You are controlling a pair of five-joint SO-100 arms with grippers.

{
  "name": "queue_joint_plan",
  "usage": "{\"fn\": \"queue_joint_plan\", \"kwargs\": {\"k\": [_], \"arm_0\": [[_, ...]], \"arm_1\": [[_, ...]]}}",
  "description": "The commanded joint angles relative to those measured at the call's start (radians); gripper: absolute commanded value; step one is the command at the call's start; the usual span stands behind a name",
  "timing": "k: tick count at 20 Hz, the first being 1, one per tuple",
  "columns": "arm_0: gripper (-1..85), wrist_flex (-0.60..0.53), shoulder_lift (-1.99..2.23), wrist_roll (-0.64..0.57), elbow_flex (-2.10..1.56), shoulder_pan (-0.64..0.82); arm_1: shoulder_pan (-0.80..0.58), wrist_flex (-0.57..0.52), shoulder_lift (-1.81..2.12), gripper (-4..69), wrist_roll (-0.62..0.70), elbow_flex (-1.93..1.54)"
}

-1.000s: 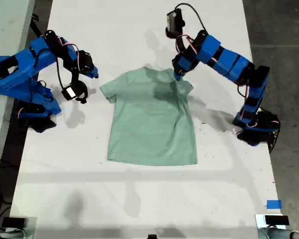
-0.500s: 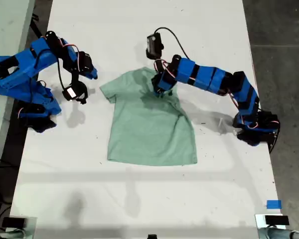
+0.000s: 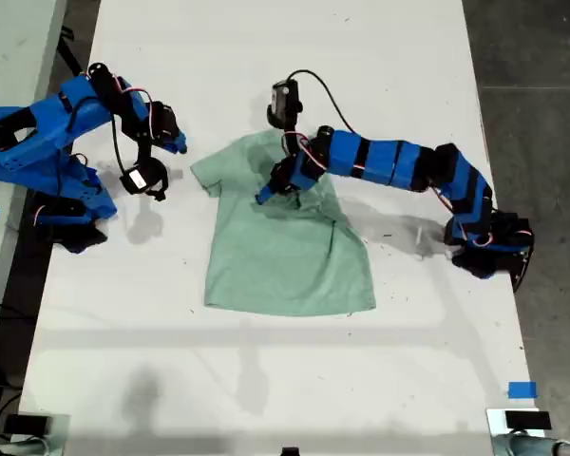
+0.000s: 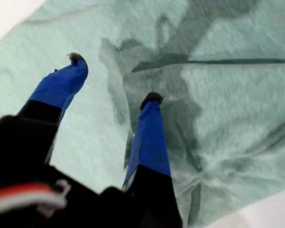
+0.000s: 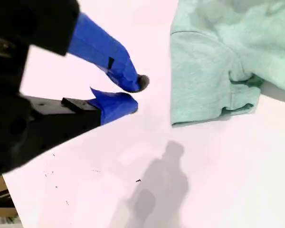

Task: Fold tshirt

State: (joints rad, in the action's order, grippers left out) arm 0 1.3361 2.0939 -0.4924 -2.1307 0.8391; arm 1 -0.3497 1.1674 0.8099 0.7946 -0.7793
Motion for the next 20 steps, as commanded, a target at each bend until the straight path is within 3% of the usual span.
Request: {"fn": "queue_joint_plan", "kwargs": {"k": [1,7,9,14,20], "arm_0": [[9.1,-0.026,0.040,0.014,-0.002,0.005],[20.9,-0.020,0.034,0.008,0.012,0.026],[26.3,-0.009,0.020,-0.017,0.037,0.035],[29.0,0.058,-0.109,-0.095,0.160,0.066],[30.1,-0.118,-0.407,-0.137,0.179,0.061]], "arm_1": [[-0.031,0.144,0.124,23.9,0.009,0.087],[-0.109,0.465,0.420,20.6,0.150,0.044],[-0.118,0.479,0.551,19.9,0.178,-0.046],[-0.140,0.477,0.798,19.1,0.189,-0.327],[-0.143,0.453,0.930,18.6,0.175,-0.502]]}}
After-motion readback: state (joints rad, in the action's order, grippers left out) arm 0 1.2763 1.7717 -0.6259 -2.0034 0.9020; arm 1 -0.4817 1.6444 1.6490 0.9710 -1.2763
